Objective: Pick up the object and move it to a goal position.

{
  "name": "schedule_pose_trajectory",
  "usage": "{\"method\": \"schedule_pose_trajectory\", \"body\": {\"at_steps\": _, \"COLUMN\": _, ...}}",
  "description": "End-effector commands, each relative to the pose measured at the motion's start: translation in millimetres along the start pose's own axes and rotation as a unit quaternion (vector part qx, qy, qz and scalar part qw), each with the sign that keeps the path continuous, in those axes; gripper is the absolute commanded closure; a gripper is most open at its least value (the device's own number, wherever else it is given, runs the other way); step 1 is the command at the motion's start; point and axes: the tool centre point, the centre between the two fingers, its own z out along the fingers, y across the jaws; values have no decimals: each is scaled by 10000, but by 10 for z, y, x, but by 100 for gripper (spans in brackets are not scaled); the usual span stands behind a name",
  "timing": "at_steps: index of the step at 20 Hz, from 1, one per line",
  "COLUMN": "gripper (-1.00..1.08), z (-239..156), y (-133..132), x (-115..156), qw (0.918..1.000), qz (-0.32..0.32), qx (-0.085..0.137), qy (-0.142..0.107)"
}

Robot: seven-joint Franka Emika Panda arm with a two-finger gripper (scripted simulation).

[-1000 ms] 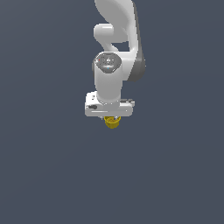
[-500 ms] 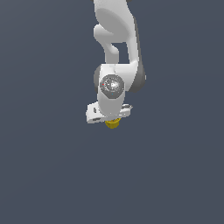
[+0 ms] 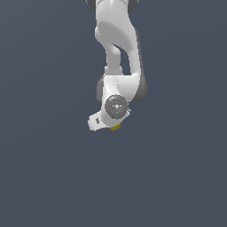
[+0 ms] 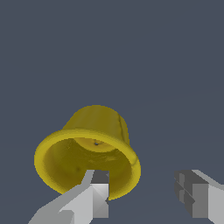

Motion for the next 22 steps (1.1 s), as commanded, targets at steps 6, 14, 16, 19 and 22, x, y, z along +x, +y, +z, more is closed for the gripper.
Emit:
{"method": "schedule_pose_trajectory", "body": {"at_steps": 6, "gripper": -20, "z": 84, "y": 11, "x": -24, "qw": 9994, "qz": -241, "qx": 15, "qy": -266}}
{"method": "schedule_pose_trajectory", "body": {"at_steps": 14, "gripper": -20, "z": 211, "y": 9, "x": -32, "qw": 9994, "qz": -233, "qx": 16, "qy": -258}}
{"method": "schedule_pose_trajectory", "body": {"at_steps": 16, "gripper": -20, "z": 295, "y": 7, "x": -39, "qw": 9994, "qz": -240, "qx": 17, "qy": -264}}
{"method": "schedule_pose_trajectory", "body": {"at_steps": 19, "gripper": -20, "z": 369, "y": 5, "x": -49, "qw": 9993, "qz": -244, "qx": 18, "qy": -267}}
{"method": "schedule_pose_trajectory", "body": {"at_steps": 22, "gripper": 108, "z": 384, "y": 4, "x": -49, "qw": 9993, "qz": -247, "qx": 18, "qy": -269}}
